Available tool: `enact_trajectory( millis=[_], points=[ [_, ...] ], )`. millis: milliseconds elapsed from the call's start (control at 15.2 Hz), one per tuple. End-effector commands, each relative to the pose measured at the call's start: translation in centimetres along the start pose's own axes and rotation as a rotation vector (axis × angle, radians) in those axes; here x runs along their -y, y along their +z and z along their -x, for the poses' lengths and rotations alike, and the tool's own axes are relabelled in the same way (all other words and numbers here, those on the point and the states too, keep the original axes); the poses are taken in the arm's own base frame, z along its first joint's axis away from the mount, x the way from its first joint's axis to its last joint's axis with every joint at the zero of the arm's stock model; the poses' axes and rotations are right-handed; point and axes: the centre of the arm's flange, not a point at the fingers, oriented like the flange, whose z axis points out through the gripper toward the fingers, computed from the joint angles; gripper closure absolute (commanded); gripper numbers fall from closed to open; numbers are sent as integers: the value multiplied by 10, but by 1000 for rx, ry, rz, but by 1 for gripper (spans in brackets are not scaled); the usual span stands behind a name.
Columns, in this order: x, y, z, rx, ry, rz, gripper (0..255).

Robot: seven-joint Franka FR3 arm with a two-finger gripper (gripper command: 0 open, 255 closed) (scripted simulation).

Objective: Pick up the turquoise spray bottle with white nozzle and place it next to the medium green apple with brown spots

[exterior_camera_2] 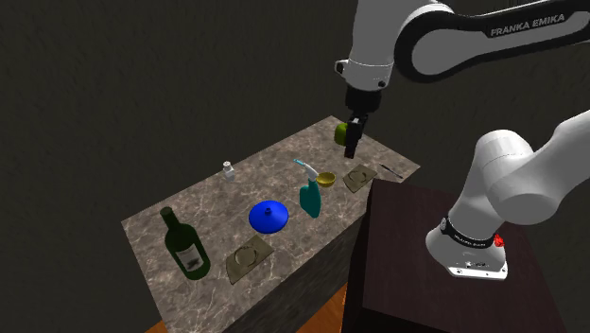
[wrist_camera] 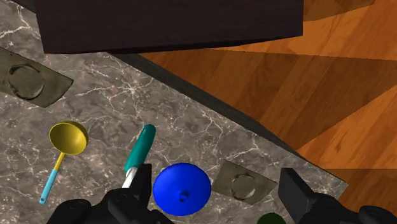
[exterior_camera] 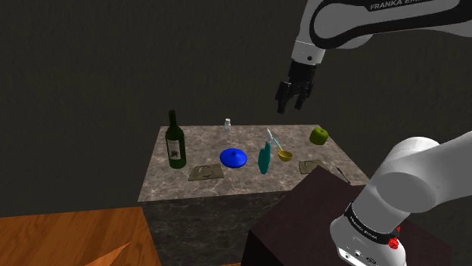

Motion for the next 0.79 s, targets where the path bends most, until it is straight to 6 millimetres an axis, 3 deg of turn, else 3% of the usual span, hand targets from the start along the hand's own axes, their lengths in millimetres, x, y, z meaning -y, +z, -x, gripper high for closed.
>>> enact_trajectory(
  millis=[0, 726],
  points=[
    [-6, 21, -9, -11, 16, 18, 0],
    [-45, 142, -63, -53, 105, 114, 0]
  ],
)
